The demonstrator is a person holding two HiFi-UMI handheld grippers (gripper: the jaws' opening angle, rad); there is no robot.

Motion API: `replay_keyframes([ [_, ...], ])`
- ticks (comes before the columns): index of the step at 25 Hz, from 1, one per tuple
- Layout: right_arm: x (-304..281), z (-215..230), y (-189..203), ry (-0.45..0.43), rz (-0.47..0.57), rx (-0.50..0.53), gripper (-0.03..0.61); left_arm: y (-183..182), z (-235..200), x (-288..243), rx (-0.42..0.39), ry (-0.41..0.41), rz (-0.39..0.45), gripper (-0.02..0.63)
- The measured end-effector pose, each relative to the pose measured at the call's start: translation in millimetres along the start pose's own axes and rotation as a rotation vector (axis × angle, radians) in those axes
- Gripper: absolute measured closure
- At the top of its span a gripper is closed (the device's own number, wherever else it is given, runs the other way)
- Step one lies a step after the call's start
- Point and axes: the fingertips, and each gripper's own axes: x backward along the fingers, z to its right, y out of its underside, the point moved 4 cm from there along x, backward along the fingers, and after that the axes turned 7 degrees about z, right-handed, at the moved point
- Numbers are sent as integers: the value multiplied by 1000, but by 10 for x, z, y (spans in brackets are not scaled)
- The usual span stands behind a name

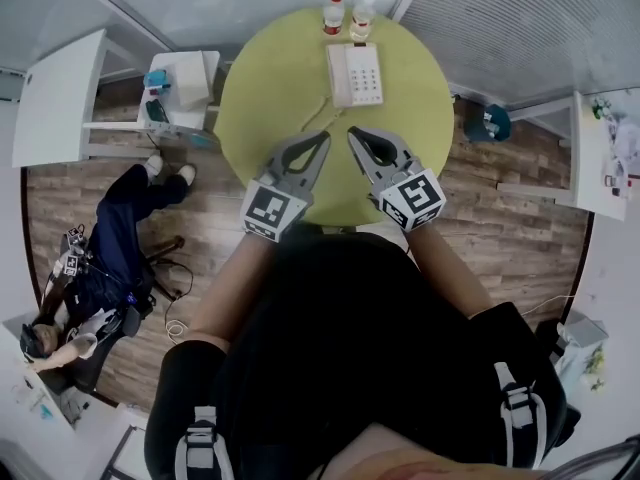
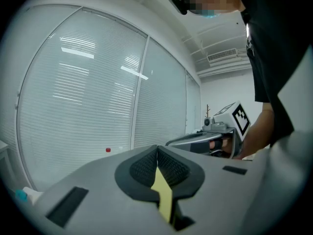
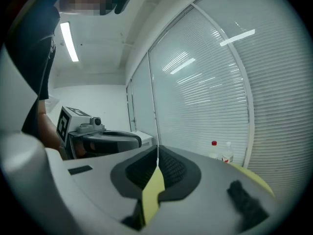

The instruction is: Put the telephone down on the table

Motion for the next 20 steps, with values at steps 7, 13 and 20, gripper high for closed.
replay_keyframes([
  [7, -525, 170, 122, 112, -56, -13, 560, 132, -558, -62, 27, 83, -8, 601],
  [13, -826, 416, 339, 187, -123, -29, 558, 301, -889, -163, 41, 120, -34, 601],
  [20, -995, 964, 669, 220, -207, -61, 558, 540, -1111, -499, 45, 49, -35, 601],
])
